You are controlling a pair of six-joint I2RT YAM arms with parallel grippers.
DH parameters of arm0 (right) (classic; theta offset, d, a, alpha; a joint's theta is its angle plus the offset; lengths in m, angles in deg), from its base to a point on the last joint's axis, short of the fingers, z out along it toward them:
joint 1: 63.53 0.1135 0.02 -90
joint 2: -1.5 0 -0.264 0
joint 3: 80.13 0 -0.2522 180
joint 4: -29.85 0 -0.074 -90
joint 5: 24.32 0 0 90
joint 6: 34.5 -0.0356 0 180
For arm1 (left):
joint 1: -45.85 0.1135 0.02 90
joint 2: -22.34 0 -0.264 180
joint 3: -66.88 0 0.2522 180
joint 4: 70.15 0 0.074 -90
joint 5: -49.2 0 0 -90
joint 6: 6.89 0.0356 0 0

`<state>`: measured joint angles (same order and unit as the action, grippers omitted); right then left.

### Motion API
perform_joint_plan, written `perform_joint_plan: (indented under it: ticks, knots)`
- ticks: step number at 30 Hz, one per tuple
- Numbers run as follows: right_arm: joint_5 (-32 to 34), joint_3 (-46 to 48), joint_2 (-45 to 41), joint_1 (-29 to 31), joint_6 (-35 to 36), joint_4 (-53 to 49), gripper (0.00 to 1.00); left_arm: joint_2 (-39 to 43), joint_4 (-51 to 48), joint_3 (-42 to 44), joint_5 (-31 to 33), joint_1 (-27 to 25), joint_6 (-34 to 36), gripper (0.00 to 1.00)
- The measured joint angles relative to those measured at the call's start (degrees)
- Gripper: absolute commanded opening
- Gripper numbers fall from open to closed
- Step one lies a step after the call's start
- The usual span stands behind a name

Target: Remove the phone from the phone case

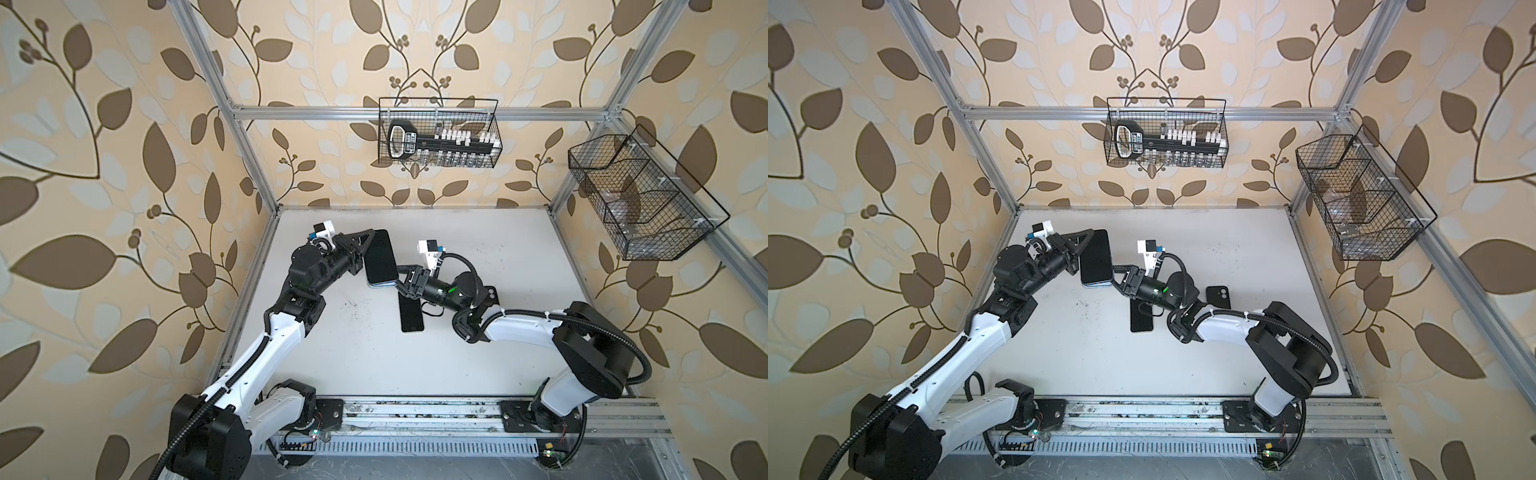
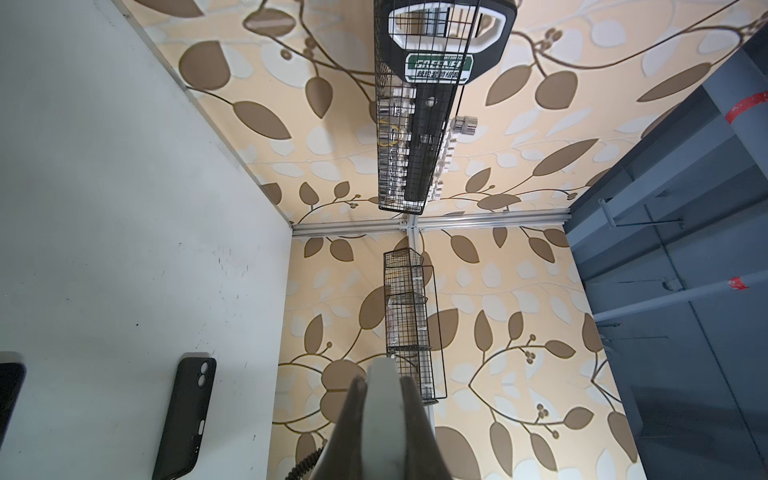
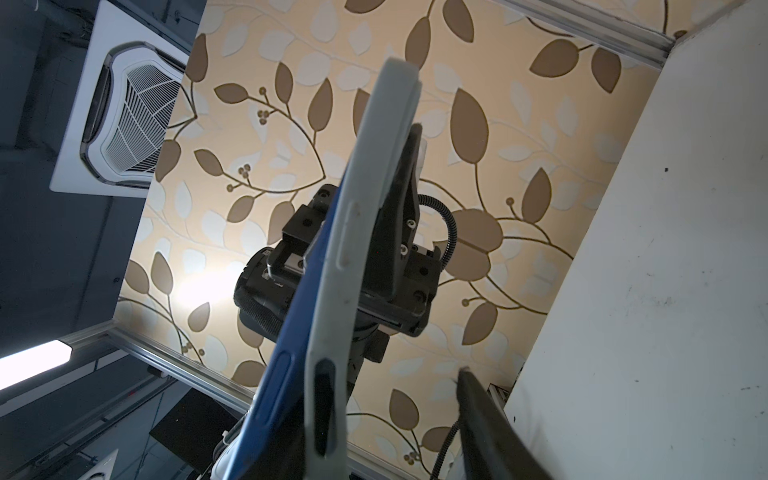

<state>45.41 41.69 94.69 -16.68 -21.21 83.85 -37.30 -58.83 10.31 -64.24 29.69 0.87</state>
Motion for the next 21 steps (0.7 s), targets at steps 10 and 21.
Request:
perform_joint_plan:
  ticks: [10,21]
  knots:
    - [3.0,0.2,0.0,1.3,-2.1,0.5,0.40,-1.6,1.3,-0.1,-0.4,0.0,1.7,0.00]
    - [5.3,1.1,0.0,1.8,-5.5,1.3,0.22,-3.1,1.5,-0.1,-0.5,0.0,4.5,0.00]
